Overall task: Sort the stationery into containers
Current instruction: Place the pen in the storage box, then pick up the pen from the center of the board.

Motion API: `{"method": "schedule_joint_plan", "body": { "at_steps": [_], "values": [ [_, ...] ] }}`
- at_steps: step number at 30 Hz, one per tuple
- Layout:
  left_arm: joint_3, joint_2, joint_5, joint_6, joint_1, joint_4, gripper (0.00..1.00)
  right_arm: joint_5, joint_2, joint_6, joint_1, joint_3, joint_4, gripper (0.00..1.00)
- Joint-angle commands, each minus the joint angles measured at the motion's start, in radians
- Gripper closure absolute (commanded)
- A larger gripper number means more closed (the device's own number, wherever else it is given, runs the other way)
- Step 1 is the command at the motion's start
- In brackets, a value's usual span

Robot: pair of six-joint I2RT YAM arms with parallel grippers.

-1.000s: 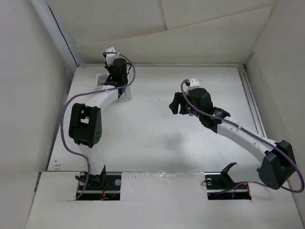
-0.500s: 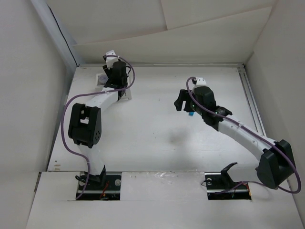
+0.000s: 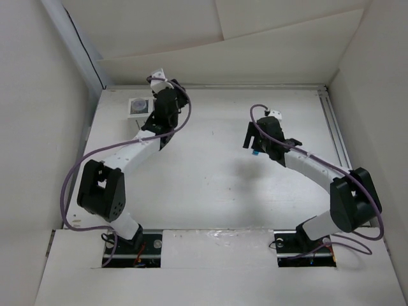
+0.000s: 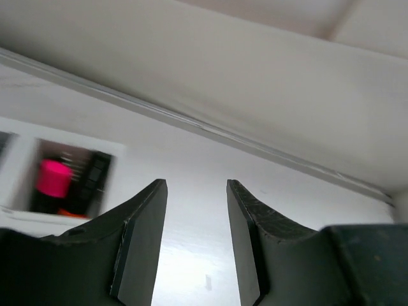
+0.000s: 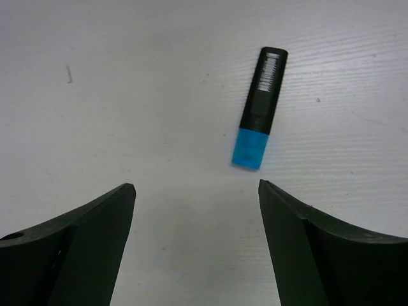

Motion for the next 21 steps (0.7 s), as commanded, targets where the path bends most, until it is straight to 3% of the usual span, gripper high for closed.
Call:
{"method": "schedule_joint_plan", "body": {
  "at_steps": [1, 7, 12, 21],
  "values": [
    [-0.067, -0.071, 0.087, -0.063, -0.082, 0.07, 0.61, 0.081, -0.002, 0.056, -0.029, 0.028, -0.012, 0.17],
    [-0.168, -0.096, 0.15, -0.104, -0.222, 0.13, 0.6, 0.043, 0.06, 0.076, -0.089, 0.028, -0.012, 0.21],
    [-0.234, -0.105, 0.28, -0.149, -0.231, 0.139, 0.6, -0.008, 0.136, 0.112, -0.111, 0.037, -0.003, 0.26],
    [-0.316, -0.171, 0.328, -0.158, -0.231, 0.176, 0.6, -0.04, 0.231, 0.121, -0.111, 0.079, 0.017, 0.29]
  ]
}}
